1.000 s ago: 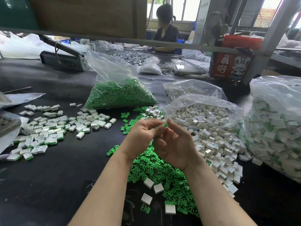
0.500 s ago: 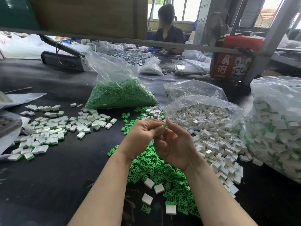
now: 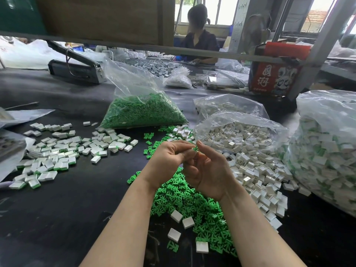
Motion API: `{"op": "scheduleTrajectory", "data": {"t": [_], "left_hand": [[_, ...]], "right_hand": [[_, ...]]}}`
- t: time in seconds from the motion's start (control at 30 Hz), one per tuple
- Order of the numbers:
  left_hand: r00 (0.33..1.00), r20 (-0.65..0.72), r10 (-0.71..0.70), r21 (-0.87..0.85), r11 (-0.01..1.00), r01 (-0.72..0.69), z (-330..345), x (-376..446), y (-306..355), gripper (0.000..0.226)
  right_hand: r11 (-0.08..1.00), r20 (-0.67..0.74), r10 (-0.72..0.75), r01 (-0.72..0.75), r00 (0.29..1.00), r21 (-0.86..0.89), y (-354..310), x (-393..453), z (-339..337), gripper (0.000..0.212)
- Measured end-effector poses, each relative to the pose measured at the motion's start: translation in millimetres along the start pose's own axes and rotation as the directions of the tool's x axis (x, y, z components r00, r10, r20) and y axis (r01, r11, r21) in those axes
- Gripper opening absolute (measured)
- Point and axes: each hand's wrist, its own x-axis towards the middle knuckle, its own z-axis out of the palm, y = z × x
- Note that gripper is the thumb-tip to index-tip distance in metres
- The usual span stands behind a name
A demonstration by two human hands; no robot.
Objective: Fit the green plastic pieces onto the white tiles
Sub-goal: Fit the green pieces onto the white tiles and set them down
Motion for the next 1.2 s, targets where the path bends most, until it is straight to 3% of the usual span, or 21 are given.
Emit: {"op": "scheduleTrajectory", "data": {"t": [0.43,0.57,0.67,0.83,1.0,1.13,1.2], "left_hand": [[1.0,0.012,0.028,0.02,0.999,-0.028,1,-1,1,0.021],[0.998,-0.058,0.026,0.004,1.0,-0.026,3,-1,0,0.013],[0.993,-0.116,0.033,0.061,0.998,-0.026,2,1,-5,0.008],[0.992,-0.126,0.024,0.009,1.0,-0.023,5,-1,-5,0.01],[0.989,-0.092,-0.117,-0.313,0.946,0.083,5,1,-4,0.012],[0.978,-0.072,-0.194,-0.328,0.931,0.16,6,1,-6,0.008],[0.978,-0.029,-0.207,-0.265,0.945,0.192,4,1,-7,0.013]], "right_hand": [[0.998,-0.028,0.029,-0.031,0.999,-0.063,-2,0,0,0.043],[0.967,-0.111,0.023,-0.05,0.994,-0.249,-11,-3,2,0.049],[0.893,-0.242,-0.064,-0.053,0.968,-0.447,-17,-6,1,0.049],[0.839,-0.315,-0.247,0.04,0.916,-0.542,-19,-5,3,0.033],[0.771,-0.294,-0.401,0.146,0.868,-0.619,-14,-4,5,0.027],[0.686,-0.214,-0.507,0.241,0.835,-0.686,-12,0,6,0.021],[0.55,-0.153,-0.565,0.231,0.811,-0.803,-10,1,3,0.023]]}}
